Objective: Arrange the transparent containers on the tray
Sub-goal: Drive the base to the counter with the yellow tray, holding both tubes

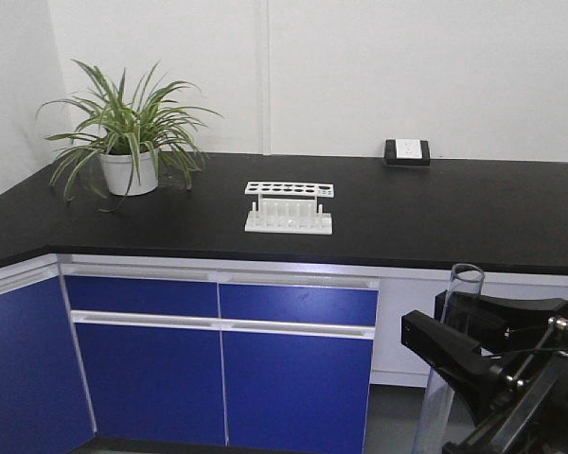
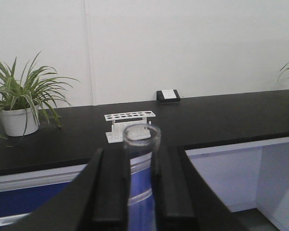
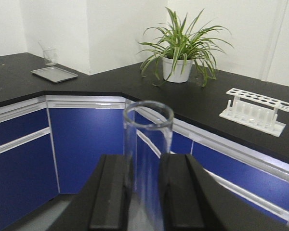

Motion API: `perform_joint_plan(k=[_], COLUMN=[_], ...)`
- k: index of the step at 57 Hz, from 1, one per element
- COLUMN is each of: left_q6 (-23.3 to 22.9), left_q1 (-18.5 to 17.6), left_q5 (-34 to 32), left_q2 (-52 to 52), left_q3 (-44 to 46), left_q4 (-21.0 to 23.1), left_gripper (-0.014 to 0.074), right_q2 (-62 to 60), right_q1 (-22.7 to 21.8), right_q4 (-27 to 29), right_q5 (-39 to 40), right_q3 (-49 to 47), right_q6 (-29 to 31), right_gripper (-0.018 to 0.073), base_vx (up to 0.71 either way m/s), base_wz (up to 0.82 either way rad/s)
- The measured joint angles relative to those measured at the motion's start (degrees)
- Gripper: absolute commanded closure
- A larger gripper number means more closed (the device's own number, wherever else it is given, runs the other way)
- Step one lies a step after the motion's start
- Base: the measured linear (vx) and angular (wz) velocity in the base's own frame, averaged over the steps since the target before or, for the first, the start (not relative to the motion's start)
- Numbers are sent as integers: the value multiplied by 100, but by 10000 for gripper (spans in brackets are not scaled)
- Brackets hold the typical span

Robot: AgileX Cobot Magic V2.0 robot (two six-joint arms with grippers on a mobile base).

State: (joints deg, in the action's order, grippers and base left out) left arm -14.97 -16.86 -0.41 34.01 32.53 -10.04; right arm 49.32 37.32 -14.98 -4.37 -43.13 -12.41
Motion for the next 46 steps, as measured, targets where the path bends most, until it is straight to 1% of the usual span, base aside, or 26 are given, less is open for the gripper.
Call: perform_joint_plan(k=[10, 19, 46], left_q6=[0, 0, 0], left_q1=[0, 0, 0], left_q5=[0, 0, 2], left_q2=[0, 0, 0], left_q3=[0, 0, 0], left_q4=[0, 0, 0], left_gripper=[482, 482, 482], right_q2=[-15, -15, -15], right_q1=[0, 0, 0], right_q4=[0, 0, 0], right_q5=[4, 4, 4], right_q3=[0, 0, 0], right_q6=[0, 0, 0], right_gripper=[432, 432, 432], base_vx=[-27, -21, -15], base_wz=[18, 37, 60])
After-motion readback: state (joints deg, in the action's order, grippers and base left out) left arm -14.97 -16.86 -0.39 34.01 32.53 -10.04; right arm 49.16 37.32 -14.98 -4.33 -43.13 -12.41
